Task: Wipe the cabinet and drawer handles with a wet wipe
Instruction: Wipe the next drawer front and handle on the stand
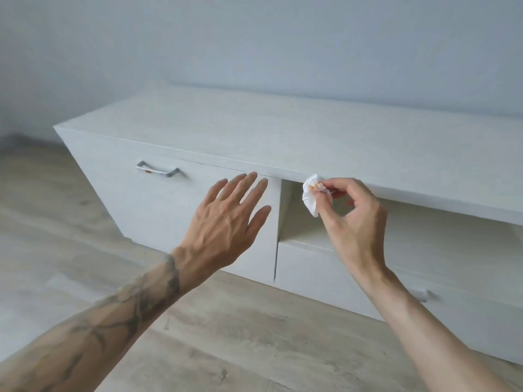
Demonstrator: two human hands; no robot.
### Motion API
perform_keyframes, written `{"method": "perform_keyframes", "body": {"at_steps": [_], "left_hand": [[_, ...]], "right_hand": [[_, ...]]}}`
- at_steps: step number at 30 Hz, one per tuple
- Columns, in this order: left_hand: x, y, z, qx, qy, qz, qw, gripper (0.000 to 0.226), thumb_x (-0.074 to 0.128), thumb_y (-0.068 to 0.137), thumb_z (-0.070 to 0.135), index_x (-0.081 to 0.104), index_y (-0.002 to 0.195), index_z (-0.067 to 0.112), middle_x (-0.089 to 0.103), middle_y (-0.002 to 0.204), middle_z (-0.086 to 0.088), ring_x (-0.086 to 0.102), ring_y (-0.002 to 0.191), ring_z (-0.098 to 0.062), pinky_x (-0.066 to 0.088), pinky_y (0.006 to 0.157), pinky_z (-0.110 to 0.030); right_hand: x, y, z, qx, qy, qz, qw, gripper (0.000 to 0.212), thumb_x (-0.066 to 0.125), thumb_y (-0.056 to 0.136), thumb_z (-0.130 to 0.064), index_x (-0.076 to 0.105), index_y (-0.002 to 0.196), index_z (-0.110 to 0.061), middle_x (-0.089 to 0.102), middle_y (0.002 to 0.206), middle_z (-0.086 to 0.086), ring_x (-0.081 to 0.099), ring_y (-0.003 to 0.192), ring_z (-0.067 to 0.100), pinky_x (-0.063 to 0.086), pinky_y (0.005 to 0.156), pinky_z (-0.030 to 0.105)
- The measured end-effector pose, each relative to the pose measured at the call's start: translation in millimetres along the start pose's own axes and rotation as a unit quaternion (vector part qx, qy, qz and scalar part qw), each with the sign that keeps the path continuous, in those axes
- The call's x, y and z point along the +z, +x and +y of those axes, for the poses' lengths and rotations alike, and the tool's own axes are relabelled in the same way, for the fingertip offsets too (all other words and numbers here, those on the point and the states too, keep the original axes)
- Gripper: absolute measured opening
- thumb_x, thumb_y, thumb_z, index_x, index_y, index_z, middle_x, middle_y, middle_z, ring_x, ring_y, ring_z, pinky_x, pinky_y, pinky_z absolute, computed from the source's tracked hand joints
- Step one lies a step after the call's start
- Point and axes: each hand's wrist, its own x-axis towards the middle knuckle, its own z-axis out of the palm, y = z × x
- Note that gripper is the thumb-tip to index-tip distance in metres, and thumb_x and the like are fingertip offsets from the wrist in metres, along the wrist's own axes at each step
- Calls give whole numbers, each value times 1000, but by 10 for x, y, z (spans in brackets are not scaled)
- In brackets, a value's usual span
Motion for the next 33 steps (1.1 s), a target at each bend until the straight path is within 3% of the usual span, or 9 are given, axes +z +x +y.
{"method": "perform_keyframes", "body": {"at_steps": [11, 18, 26, 30, 33], "left_hand": [[-251, 62, -2011, 3, -13, 9, 1000, 56, 33, 114, 45, 46, 160, 16, 45, 165, -8, 42, 152, -27, 31, 125, -47], [-115, 379, -3146, 46, -24, 13, 999, 57, 32, 112, 46, 46, 159, 18, 46, 163, -8, 43, 150, -28, 33, 124, -47], [108, 427, -3736, 52, -35, 1, 998, 56, 30, 113, 44, 46, 159, 16, 47, 162, -10, 44, 150, -30, 33, 123, -49], [301, 312, -3793, 55, -32, 26, 998, 56, 30, 114, 41, 43, 160, 13, 45, 163, -11, 40, 152, -30, 29, 126, -49], [424, 293, -3776, 55, -37, 66, 996, 53, 32, 115, 39, 44, 158, 12, 48, 160, -11, 42, 150, -31, 28, 126, -50]], "right_hand": [[1616, 144, -814, -32, -48, 0, 998, 17, 77, 91, -13, 74, 97, -29, 74, 97, -16, 70, 94, 2, 42, 84, 4], [2442, 242, -1004, -12, -114, 15, 993, 12, 76, 92, -8, 76, 97, -19, 73, 96, -11, 69, 94, 6, 40, 83, 4], [3027, 198, -1062, 33, -99, 28, 994, 20, 76, 94, -5, 75, 107, -19, 76, 102, -10, 69, 97, 7, 41, 86, 7], [3327, -28, -925, 40, -63, 49, 996, 25, 74, 97, -9, 69, 112, -28, 73, 101, -13, 68, 91, 11, 51, 83, 19], [3474, -124, -746, 20, -72, 50, 996, 24, 71, 99, -7, 65, 109, -28, 70, 106, -5, 68, 88, 17, 54, 78, 27]]}}
